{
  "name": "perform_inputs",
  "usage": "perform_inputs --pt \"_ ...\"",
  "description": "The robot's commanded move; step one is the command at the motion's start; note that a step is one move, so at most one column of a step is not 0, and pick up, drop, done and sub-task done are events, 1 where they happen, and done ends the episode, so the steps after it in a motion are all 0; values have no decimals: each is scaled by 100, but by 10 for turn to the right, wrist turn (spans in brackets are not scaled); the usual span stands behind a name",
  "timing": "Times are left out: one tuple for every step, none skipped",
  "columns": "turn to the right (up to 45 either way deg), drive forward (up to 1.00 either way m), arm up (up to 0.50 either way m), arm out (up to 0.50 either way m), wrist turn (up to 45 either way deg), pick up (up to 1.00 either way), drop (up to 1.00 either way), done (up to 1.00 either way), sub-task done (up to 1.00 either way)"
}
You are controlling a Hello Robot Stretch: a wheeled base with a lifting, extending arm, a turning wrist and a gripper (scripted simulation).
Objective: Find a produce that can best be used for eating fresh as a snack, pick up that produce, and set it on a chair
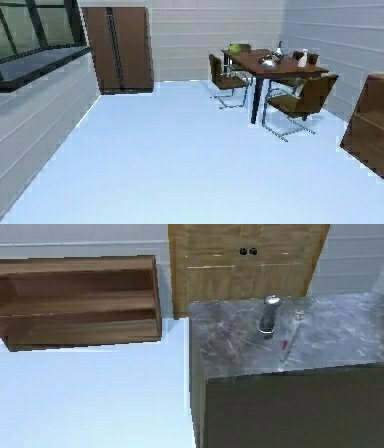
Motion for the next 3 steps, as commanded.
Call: perform_inputs --pt "30 0 0 0 0 0 0 0 0" --pt "0 100 0 0 0 0 0 0 0" --pt "0 100 0 0 0 0 0 0 0"
